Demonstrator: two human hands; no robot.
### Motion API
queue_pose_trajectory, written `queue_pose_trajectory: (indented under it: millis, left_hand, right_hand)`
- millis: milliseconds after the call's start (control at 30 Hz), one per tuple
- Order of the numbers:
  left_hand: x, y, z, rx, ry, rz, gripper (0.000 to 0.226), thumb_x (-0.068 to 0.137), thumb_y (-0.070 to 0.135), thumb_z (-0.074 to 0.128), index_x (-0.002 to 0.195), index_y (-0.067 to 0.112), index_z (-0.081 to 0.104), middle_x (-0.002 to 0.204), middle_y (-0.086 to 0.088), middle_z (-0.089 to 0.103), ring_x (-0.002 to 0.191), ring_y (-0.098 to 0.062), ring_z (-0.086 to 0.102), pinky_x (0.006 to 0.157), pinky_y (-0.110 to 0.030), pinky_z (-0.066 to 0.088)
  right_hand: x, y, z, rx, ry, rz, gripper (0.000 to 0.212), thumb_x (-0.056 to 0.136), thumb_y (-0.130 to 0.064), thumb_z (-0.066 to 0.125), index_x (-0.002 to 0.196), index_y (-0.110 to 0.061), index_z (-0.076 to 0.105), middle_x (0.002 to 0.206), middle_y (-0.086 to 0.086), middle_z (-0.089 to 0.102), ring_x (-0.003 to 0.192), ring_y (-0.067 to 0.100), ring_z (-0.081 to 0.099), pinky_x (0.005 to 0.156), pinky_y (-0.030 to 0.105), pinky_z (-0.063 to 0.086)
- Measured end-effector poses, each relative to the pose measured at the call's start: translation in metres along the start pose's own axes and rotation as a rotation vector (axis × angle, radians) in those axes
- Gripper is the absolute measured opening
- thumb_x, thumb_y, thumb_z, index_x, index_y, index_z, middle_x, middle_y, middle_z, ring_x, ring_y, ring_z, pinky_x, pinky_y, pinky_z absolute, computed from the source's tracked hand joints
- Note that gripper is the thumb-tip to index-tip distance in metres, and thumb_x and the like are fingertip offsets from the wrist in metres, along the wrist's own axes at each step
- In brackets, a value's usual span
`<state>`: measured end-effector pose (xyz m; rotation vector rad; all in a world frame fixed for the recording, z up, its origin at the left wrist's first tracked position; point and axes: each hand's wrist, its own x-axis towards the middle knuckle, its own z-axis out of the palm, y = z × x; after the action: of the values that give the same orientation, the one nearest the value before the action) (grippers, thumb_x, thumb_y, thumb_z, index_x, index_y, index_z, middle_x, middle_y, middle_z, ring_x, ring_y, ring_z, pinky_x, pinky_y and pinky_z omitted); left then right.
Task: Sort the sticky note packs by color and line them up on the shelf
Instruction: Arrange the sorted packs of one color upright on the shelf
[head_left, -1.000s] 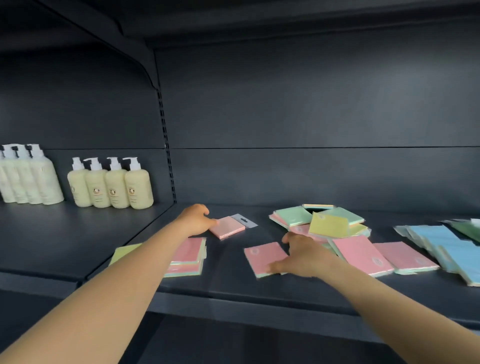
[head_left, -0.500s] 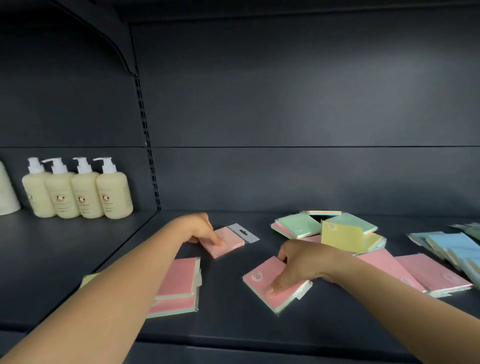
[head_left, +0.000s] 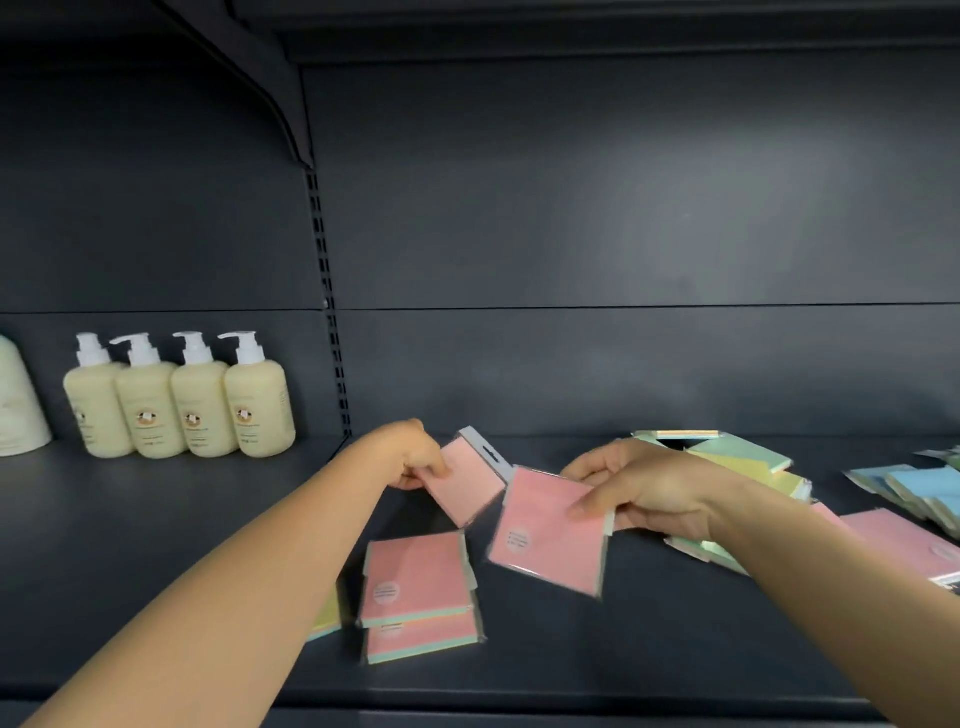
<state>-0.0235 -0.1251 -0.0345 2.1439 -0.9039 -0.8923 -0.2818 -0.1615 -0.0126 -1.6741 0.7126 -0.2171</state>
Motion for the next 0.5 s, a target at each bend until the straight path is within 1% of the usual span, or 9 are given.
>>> queue_pose_trajectory:
  millis: [67, 167, 233, 267, 300, 367, 400, 433, 500]
  left_hand:
    - [0.000, -0.008, -0.015, -0.158, 0.078, 0.021, 0.029, 0.085, -0.005, 0.059, 0.102, 0.010, 0.041, 0.082, -0.009, 0.053, 0.076, -0.019, 0.056, 0.054, -0.023, 0.043]
    - [-0.002, -0.027, -0.040, -0.390, 0.145, 0.024, 0.026, 0.087, -0.007, 0.054, 0.107, 0.008, 0.045, 0.080, -0.010, 0.056, 0.066, -0.017, 0.054, 0.053, -0.024, 0.042]
    - [-0.004, -0.038, -0.055, -0.496, 0.158, 0.027, 0.025, 0.088, -0.006, 0.052, 0.110, 0.007, 0.048, 0.085, -0.011, 0.059, 0.067, -0.018, 0.055, 0.054, -0.025, 0.042]
    - [-0.006, -0.043, -0.061, -0.544, 0.168, 0.030, 0.025, 0.088, -0.006, 0.052, 0.110, 0.007, 0.048, 0.091, -0.012, 0.060, 0.071, -0.019, 0.057, 0.056, -0.027, 0.043]
    - [-0.007, -0.048, -0.066, -0.592, 0.179, 0.037, 0.026, 0.088, -0.006, 0.051, 0.111, 0.007, 0.048, 0.098, -0.013, 0.060, 0.077, -0.020, 0.058, 0.060, -0.029, 0.044]
    - [-0.012, -0.055, -0.074, -0.693, 0.184, 0.050, 0.034, 0.089, -0.007, 0.049, 0.120, 0.007, 0.046, 0.108, -0.013, 0.058, 0.094, -0.026, 0.060, 0.068, -0.032, 0.046]
    - [-0.015, -0.058, -0.076, -0.738, 0.174, 0.055, 0.039, 0.088, -0.008, 0.049, 0.125, 0.007, 0.044, 0.110, -0.012, 0.058, 0.097, -0.026, 0.059, 0.069, -0.033, 0.046]
    - [-0.018, -0.059, -0.077, -0.770, 0.154, 0.067, 0.043, 0.088, -0.008, 0.049, 0.128, 0.006, 0.043, 0.111, -0.012, 0.059, 0.094, -0.026, 0.059, 0.067, -0.033, 0.047]
    - [-0.027, -0.055, -0.076, -0.799, 0.105, 0.095, 0.045, 0.088, -0.009, 0.049, 0.130, 0.005, 0.043, 0.117, -0.013, 0.060, 0.090, -0.024, 0.059, 0.067, -0.033, 0.047]
  right_hand:
    - [0.008, -0.003, 0.015, 0.086, 0.032, -0.025, 0.023, 0.078, 0.009, 0.065, 0.099, 0.000, 0.066, 0.094, 0.012, 0.071, 0.083, 0.018, 0.069, 0.076, 0.024, 0.057]
    - [0.025, -0.007, 0.048, 0.184, 0.055, -0.036, 0.023, 0.077, 0.008, 0.068, 0.100, 0.001, 0.066, 0.090, 0.010, 0.071, 0.080, 0.015, 0.069, 0.070, 0.021, 0.057]
    - [0.037, -0.007, 0.067, 0.216, 0.075, -0.021, 0.023, 0.077, 0.005, 0.070, 0.099, 0.000, 0.066, 0.087, 0.008, 0.071, 0.077, 0.013, 0.068, 0.072, 0.022, 0.057]
    - [0.042, -0.006, 0.076, 0.206, 0.088, -0.010, 0.023, 0.077, 0.003, 0.071, 0.099, 0.000, 0.067, 0.086, 0.007, 0.071, 0.077, 0.013, 0.068, 0.075, 0.023, 0.057]
    - [0.048, -0.006, 0.083, 0.177, 0.107, 0.003, 0.023, 0.077, 0.001, 0.073, 0.099, -0.001, 0.068, 0.087, 0.007, 0.071, 0.078, 0.013, 0.067, 0.077, 0.023, 0.056]
    - [0.057, -0.005, 0.095, 0.067, 0.173, 0.021, 0.022, 0.075, -0.007, 0.077, 0.096, -0.003, 0.070, 0.084, 0.004, 0.070, 0.077, 0.011, 0.065, 0.071, 0.020, 0.054]
    - [0.060, -0.005, 0.099, -0.020, 0.223, 0.021, 0.021, 0.074, -0.013, 0.079, 0.093, -0.005, 0.071, 0.082, 0.002, 0.069, 0.075, 0.009, 0.063, 0.066, 0.017, 0.050]
    - [0.061, -0.006, 0.101, -0.118, 0.277, 0.014, 0.022, 0.073, -0.018, 0.080, 0.090, -0.006, 0.072, 0.080, 0.000, 0.069, 0.074, 0.008, 0.061, 0.064, 0.016, 0.047]
    - [0.060, -0.008, 0.101, -0.273, 0.389, -0.003, 0.028, 0.071, -0.029, 0.081, 0.089, -0.009, 0.073, 0.084, -0.002, 0.069, 0.077, 0.008, 0.061, 0.070, 0.018, 0.047]
